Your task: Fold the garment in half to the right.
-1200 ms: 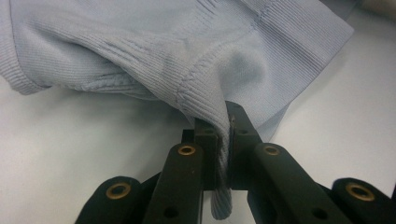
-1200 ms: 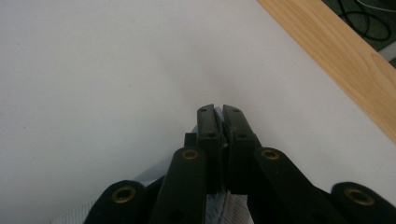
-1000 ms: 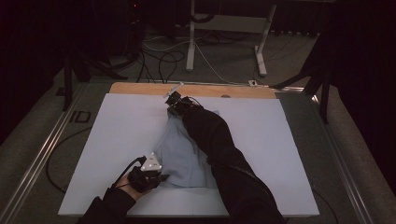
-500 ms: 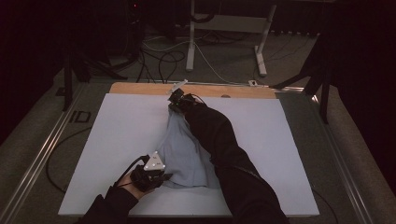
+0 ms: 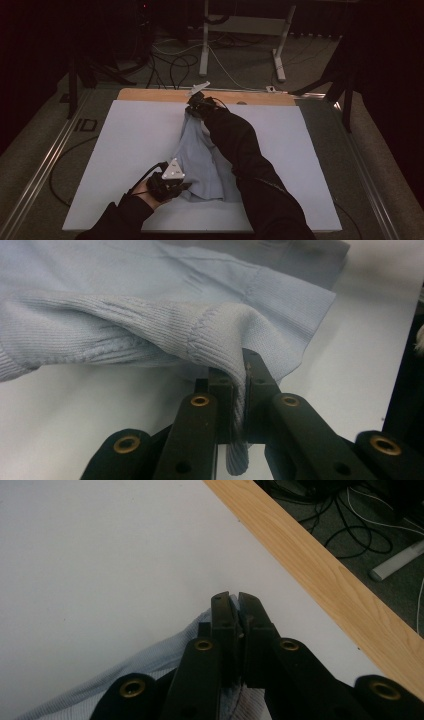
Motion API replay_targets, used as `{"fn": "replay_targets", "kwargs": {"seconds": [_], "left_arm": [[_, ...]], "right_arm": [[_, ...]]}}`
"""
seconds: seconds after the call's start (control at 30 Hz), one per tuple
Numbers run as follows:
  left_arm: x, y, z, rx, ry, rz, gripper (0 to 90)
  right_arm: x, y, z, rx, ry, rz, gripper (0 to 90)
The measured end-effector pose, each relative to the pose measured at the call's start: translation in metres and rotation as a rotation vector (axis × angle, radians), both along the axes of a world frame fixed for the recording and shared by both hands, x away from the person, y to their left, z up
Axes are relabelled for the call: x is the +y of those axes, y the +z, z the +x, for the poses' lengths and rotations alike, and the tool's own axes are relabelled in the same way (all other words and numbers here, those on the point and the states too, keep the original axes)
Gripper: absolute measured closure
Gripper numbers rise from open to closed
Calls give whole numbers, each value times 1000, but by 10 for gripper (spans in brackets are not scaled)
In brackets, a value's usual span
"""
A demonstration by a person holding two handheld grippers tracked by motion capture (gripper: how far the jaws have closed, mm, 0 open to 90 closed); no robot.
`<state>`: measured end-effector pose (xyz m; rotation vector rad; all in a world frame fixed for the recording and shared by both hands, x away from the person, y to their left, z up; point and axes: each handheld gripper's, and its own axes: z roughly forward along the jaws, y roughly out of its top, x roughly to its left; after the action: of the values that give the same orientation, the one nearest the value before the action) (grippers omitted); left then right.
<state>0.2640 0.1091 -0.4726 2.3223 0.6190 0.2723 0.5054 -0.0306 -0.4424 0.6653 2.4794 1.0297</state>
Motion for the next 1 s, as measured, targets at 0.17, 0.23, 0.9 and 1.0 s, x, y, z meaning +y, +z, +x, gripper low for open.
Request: {"fn": "replay_targets", "kwargs": {"seconds": [0.17, 0.23, 0.9, 1.0], "left_arm": [[-10, 5, 2, -6, -32, 10, 869], [-14, 6, 2, -8, -40, 11, 869], [-55, 10, 12, -2, -139, 37, 869], [-61, 10, 14, 1, -149, 41, 869]], "right_arm": [[-9, 5, -1, -5, 2, 7, 875], [-14, 7, -2, -3, -2, 11, 875], [-57, 12, -5, -19, -33, 62, 874], [-66, 12, -5, -16, -41, 70, 874]]}}
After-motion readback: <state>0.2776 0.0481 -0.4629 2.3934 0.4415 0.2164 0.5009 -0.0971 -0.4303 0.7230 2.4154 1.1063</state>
